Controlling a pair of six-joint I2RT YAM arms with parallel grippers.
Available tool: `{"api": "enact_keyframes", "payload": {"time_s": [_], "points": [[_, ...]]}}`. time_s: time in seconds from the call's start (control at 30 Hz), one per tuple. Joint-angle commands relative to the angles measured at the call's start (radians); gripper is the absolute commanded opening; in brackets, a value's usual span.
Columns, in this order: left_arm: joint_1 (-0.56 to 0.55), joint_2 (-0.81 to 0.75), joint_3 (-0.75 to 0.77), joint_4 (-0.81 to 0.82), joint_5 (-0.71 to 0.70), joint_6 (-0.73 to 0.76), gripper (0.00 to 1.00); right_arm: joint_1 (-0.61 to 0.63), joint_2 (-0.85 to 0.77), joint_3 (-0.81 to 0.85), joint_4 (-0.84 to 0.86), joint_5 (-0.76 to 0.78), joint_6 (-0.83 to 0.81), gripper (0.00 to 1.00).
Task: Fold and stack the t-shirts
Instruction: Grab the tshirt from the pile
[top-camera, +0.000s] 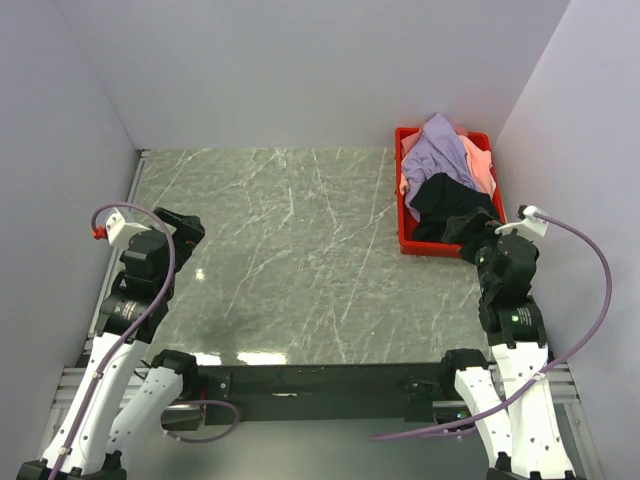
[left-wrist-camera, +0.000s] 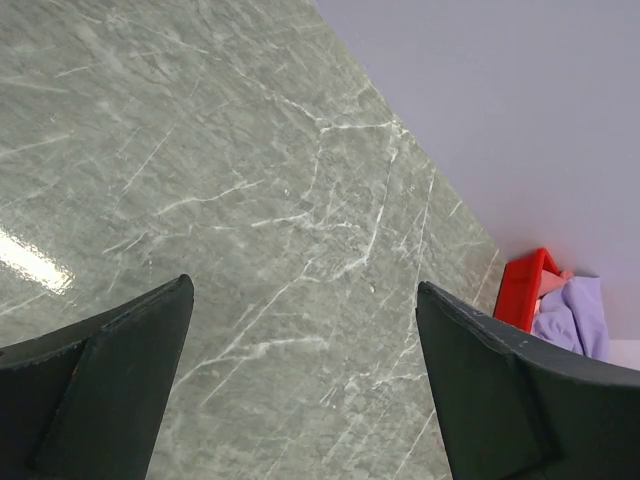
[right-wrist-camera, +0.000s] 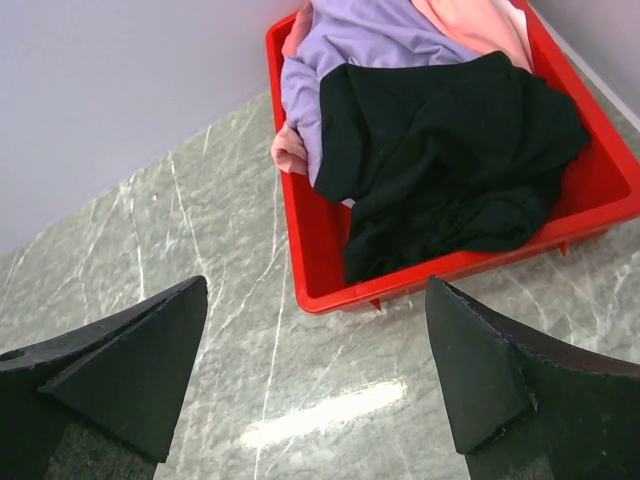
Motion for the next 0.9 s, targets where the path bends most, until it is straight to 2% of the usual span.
{"api": "enact_keyframes", "payload": {"time_s": [0.0, 0.1, 0.2, 0.33, 0.5, 0.67, 0.77, 0.87], "points": [[0.004, 0.004, 0.004, 0.037, 0.011, 0.019, 0.99, -0.004, 0.004, 0.015, 0.059, -0.016, -0.015, 0.95], [0.004, 0.008, 0.002, 0.037, 0.030, 0.022, 0.99, -0.004, 0.050, 0.001, 0.114, -0.080, -0.050, 0.95], [0.004, 0.011, -0.016, 0.055, 0.050, 0.021, 0.99, -0.004, 0.161, 0.039, 0.140, -0.070, -0.039, 0.96], [0.004, 0.034, -0.003, 0.037, 0.064, 0.024, 1.00, -0.015, 0.438, 0.177, 0.029, 0.009, -0.030, 0.95], [0.004, 0.056, 0.004, 0.017, 0.057, 0.015, 0.99, -0.099, 0.722, 0.342, -0.056, -0.017, -0.018, 0.86], [0.005, 0.056, -0.002, 0.007, 0.050, 0.010, 0.99, -0.139, 0.894, 0.411, -0.039, -0.019, -0.048, 0.78], [0.005, 0.054, -0.016, 0.020, 0.065, 0.002, 1.00, -0.141, 0.954, 0.426, 0.023, -0.024, -0.070, 0.77], [0.005, 0.059, -0.021, 0.027, 0.077, 0.007, 0.99, -0.139, 1.049, 0.486, 0.011, 0.005, -0.073, 0.67]]}}
